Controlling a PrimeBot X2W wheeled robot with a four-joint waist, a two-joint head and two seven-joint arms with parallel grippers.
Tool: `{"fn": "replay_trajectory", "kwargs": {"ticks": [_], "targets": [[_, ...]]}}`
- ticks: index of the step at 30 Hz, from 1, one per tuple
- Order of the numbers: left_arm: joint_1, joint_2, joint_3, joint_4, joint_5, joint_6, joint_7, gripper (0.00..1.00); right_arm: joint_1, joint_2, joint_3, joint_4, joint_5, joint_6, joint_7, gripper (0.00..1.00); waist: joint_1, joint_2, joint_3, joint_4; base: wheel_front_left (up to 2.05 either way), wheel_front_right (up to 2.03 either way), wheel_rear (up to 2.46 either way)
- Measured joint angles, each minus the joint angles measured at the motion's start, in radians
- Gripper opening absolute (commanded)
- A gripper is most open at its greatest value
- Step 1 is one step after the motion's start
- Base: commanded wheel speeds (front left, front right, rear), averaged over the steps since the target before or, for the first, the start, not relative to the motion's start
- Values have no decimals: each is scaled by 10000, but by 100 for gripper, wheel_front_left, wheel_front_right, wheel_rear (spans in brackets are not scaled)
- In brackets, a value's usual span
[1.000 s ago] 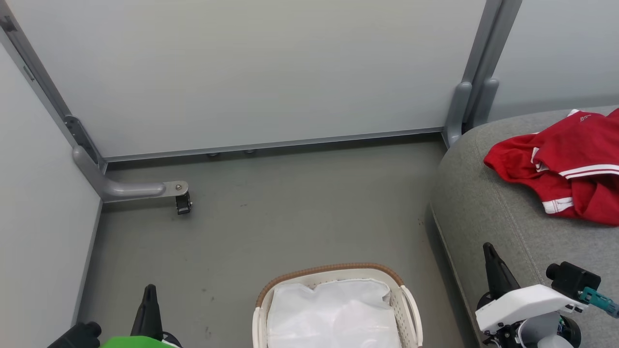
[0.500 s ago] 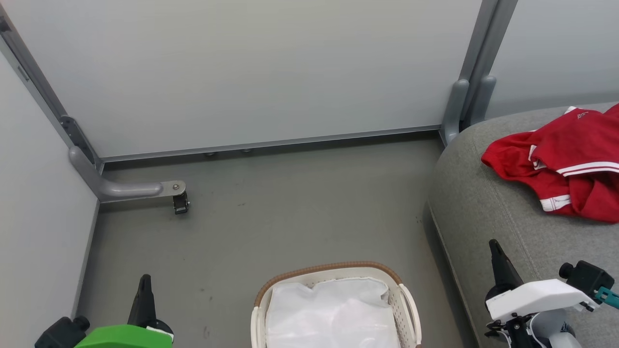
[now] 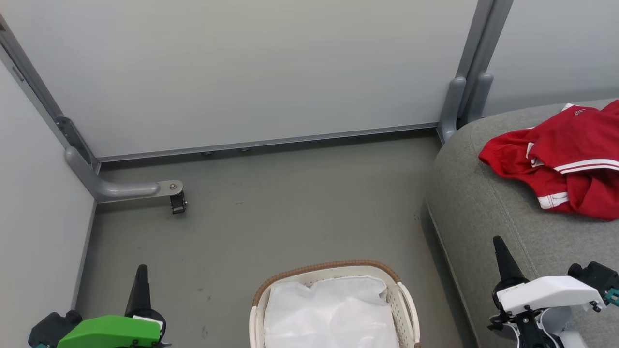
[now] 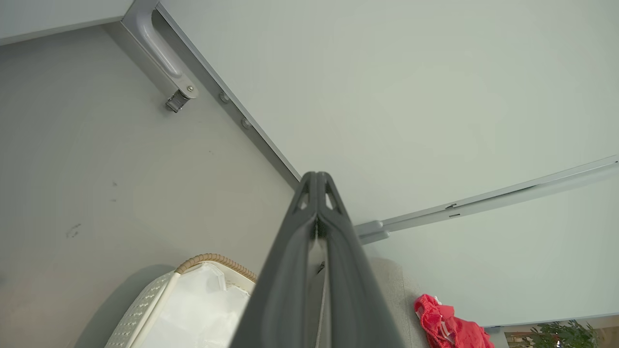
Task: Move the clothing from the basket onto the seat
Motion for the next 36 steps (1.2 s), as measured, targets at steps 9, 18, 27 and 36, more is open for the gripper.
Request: {"fn": "replay_trajectory", "kwargs": {"ticks": [9,18,27,36], "targets": [[-173,0,136,-23,-832,-59,236,0,-30,-6,-121,-50,966,-2,228,0,0,0,29,-48,0,0,0],[-342,0,238,-46,-1603,-75,462,0,-97,-10,-224,-92,1854,-2,453,0,0,0,58,-94,0,0,0],[-489,0,337,-67,-2316,-115,679,0,-180,-13,-334,-130,2667,-4,665,0,1,0,86,-140,0,0,0],[-614,0,449,-94,-3020,-148,880,0,-200,-17,-428,-167,3432,-6,861,0,0,0,115,-188,0,0,0]]}}
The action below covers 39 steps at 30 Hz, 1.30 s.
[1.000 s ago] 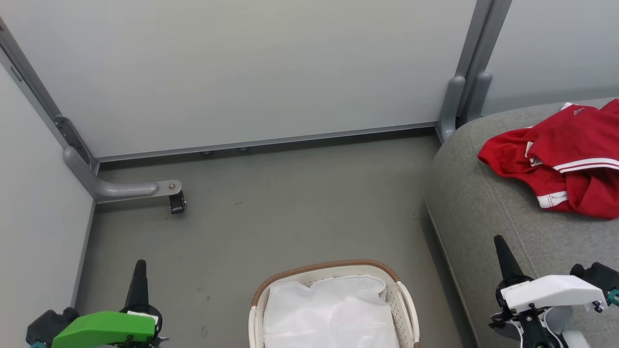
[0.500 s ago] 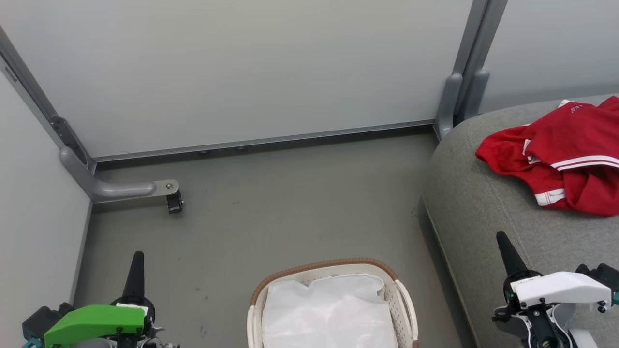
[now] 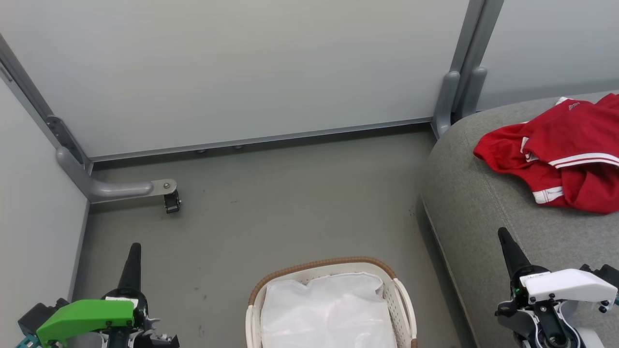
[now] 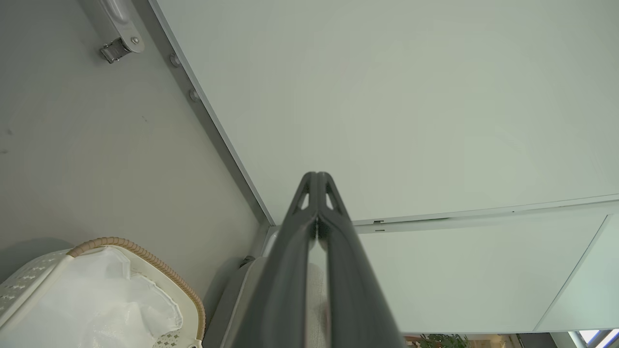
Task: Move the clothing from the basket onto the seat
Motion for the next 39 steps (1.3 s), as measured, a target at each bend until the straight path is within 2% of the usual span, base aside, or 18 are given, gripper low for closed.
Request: {"fn": "replay_trajectory", "kwargs": {"ticks": [30,39], "targets": [[-419,0,267,-79,-1948,-54,535,0,-114,-13,-272,-109,2199,0,552,0,0,0,96,-156,0,0,0],[-457,0,272,-88,-1969,-56,541,0,-118,-15,-282,-113,2234,0,554,0,0,0,97,-158,0,0,0]]}}
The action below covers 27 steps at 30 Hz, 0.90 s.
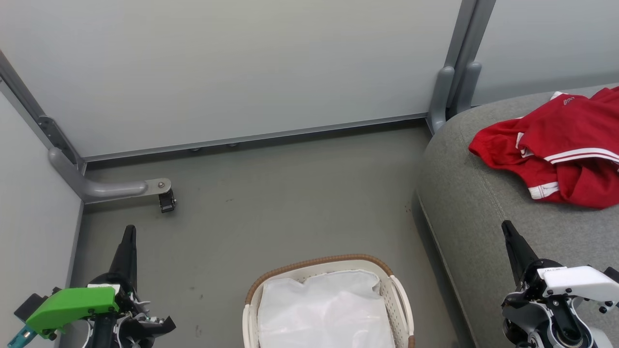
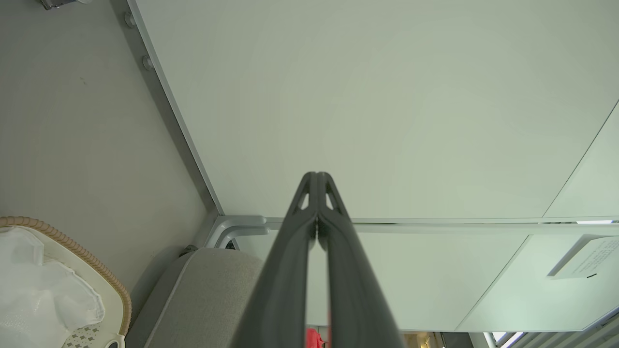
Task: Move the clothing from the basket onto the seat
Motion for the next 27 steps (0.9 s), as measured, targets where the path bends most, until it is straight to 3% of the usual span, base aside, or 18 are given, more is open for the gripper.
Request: {"fn": "replay_trajectory", "kwargs": {"ticks": [27], "targets": [[0,0,0,0,0,0,0,0,-2,0,0,0,0,0,0,0,0,0,0,0,0,0,0]]}}
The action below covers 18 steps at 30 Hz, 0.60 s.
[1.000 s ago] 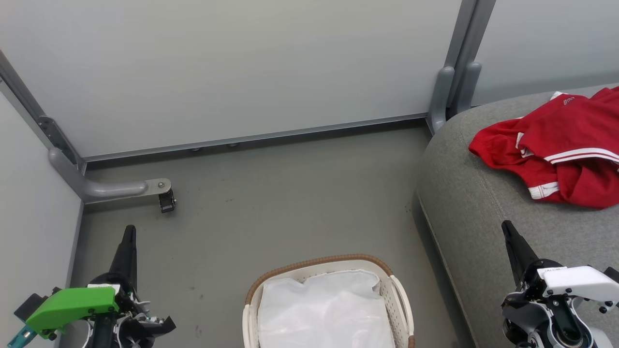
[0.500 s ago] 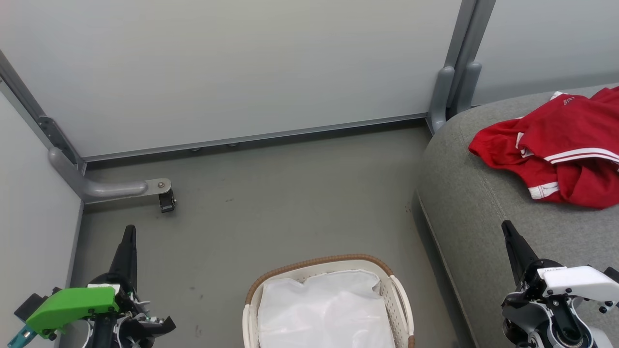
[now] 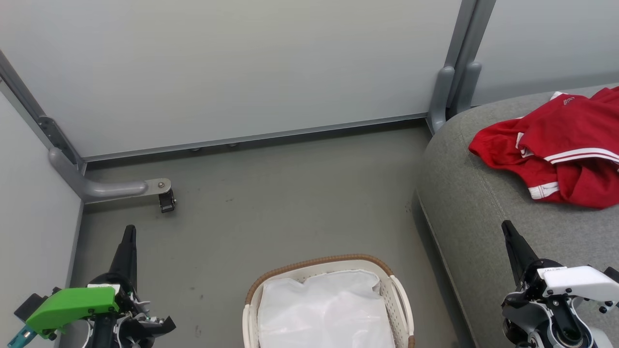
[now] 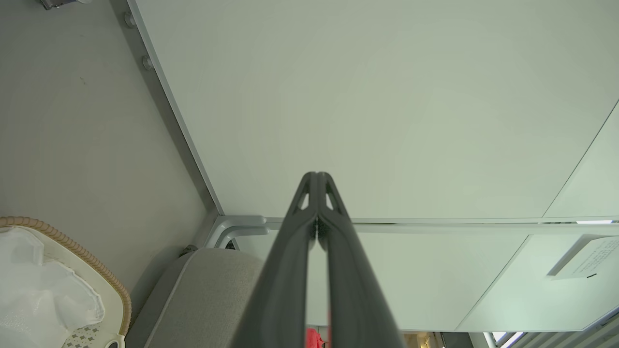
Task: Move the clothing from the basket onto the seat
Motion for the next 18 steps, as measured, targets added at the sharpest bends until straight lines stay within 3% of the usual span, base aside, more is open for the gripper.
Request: {"fn": "replay_trajectory", "kwargs": {"ticks": [18], "targets": [[0,0,0,0,0,-2,0,0,-1,0,0,-2,0,0,0,0,0,0,0,0,0,0,0]]}}
